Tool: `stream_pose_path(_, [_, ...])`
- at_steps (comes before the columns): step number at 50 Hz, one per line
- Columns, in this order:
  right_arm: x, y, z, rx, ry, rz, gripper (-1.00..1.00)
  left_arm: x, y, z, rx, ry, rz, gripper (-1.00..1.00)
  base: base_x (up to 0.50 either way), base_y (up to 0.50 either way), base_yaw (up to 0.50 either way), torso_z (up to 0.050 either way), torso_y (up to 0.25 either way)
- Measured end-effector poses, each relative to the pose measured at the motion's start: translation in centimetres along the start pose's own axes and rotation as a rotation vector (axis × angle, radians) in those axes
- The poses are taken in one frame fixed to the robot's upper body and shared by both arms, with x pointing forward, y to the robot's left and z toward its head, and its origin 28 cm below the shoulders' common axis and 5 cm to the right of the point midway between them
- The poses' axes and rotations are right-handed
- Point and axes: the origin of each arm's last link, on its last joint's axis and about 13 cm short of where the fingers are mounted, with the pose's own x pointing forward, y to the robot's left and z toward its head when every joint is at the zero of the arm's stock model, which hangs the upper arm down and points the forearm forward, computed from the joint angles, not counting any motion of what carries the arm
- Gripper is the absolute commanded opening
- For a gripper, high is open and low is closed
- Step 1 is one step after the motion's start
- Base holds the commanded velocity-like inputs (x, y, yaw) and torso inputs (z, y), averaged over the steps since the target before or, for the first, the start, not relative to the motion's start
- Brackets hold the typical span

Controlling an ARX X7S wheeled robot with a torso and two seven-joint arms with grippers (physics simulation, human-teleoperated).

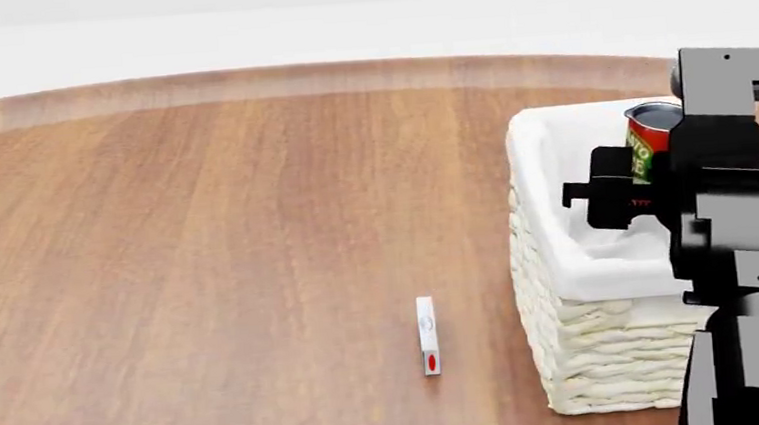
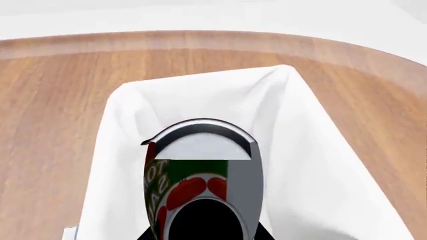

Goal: Pick up the tomato sauce, and put it in the basket.

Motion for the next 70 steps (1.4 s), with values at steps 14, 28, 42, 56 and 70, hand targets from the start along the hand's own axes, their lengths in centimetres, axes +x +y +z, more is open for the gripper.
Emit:
stream_pose_path(14, [0.8,0.2,-1.4,0.003,-0.023,-0.012,-1.0,0.0,0.0,0.0,0.005,-0.001,0.002,1.0,0.0,0.0,0.0,0.0,0.0])
stream_pose_path(28, [1.4,0.6,-2.6,0.004,-0.038,-0.013,-1.0,0.0,0.1,0.0,0.009,0.0,0.006,1.0,0.0,0.0,0.0,0.0,0.001])
stream_pose_path(42, [1.6,0.6,-3.2,-0.005,-0.047,-0.018,1.0,0.0,0.1,-0.1,0.011,0.002,0.008,1.0,0.0,0.0,0.0,0.0,0.0])
stream_pose_path(56, [1.7,0.6,-3.4,-0.019,-0.044,-0.027,1.0,-0.1,0.2,-0.1,0.011,0.004,0.008,1.0,0.0,0.0,0.0,0.0,0.0])
stream_pose_path(70, [1.8,0.6,-3.4,-0.032,-0.064,-0.026,1.0,-0.1,0.2,-0.1,0.011,0.005,0.009,1.0,0.0,0.0,0.0,0.0,0.0])
